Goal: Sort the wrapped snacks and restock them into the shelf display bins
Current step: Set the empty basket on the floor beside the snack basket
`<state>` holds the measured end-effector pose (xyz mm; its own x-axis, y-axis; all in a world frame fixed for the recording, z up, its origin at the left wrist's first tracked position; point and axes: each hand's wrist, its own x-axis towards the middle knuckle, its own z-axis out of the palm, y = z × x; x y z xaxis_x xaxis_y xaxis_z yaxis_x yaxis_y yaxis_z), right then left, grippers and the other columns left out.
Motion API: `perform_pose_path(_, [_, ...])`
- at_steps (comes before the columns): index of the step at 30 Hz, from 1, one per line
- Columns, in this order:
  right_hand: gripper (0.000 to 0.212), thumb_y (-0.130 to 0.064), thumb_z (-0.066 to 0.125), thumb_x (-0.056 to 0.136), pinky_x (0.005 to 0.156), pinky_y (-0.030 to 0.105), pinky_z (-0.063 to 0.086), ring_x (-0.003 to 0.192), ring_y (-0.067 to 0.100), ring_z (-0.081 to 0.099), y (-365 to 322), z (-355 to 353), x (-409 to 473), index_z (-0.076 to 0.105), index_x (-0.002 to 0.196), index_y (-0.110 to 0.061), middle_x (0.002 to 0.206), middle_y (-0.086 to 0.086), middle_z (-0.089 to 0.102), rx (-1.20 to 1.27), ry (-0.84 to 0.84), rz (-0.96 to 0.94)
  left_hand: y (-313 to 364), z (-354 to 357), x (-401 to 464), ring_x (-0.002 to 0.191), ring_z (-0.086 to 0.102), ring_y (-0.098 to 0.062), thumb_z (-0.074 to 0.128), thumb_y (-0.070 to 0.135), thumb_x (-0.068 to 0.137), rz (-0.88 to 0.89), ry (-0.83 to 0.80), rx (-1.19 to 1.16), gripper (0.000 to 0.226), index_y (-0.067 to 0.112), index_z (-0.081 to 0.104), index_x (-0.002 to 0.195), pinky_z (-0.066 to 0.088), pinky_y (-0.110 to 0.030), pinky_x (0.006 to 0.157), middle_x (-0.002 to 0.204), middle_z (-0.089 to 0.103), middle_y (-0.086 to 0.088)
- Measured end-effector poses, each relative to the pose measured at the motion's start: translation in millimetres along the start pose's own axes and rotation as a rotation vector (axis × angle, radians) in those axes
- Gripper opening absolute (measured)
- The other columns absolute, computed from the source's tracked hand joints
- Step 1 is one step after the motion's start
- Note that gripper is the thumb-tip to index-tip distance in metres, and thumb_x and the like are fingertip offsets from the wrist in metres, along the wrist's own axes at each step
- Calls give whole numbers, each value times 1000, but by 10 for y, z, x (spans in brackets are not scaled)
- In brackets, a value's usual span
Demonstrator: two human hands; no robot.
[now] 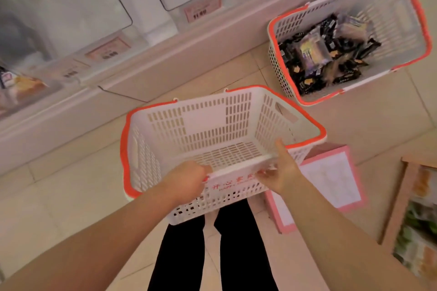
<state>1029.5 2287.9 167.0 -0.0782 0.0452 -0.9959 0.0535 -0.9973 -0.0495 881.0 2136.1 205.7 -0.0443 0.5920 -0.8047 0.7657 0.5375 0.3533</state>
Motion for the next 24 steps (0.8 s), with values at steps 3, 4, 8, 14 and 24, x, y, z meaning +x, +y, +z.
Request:
perform_pose_path(3, [22, -21, 60, 90, 64, 36, 58, 89, 23, 60, 44, -65, 279, 58, 106, -7, 102, 9, 65, 20, 45, -13, -54, 155, 201, 89, 58, -28, 42, 9, 91, -1, -16, 149, 22, 14, 51, 111, 33, -27, 61, 101, 59, -12])
perform_pose_path(4, [18, -13, 56, 92, 59, 34, 58, 88, 23, 59, 63, -78, 388, 55, 108, -7, 103, 10, 62, -7, 59, -26, -97, 203, 266, 90, 59, -28, 41, 9, 91, -2, -10, 188, 24, 14, 49, 113, 33, -28, 62, 102, 60, -12])
perform_pose_path(8, [5, -5, 54, 91, 74, 28, 50, 79, 18, 56, 80, -59, 843, 57, 88, -7, 95, 11, 58, -74, 94, -27, -348, 364, 587, 95, 60, -28, 41, 13, 92, -7, 51, 283, 26, 19, 44, 117, 33, -30, 64, 108, 60, -5])
perform_pose_path(14, [15, 4, 51, 89, 75, 27, 48, 76, 18, 56, 59, 19, 1477, 54, 79, -7, 81, 8, 57, 29, 80, -46, -646, 823, 1065, 102, 56, -20, 49, 10, 87, -21, 88, 287, 44, 21, 38, 128, 38, -31, 65, 114, 55, 3])
perform_pose_path(24, [5, -7, 61, 88, 81, 31, 51, 98, 19, 61, 205, -49, 2148, 57, 90, -7, 93, 7, 63, -100, 83, -108, -1013, 1319, 1733, 116, 51, -21, 41, 31, 97, -60, 14, 157, 39, 26, 34, 136, 45, -34, 82, 132, 48, 5])
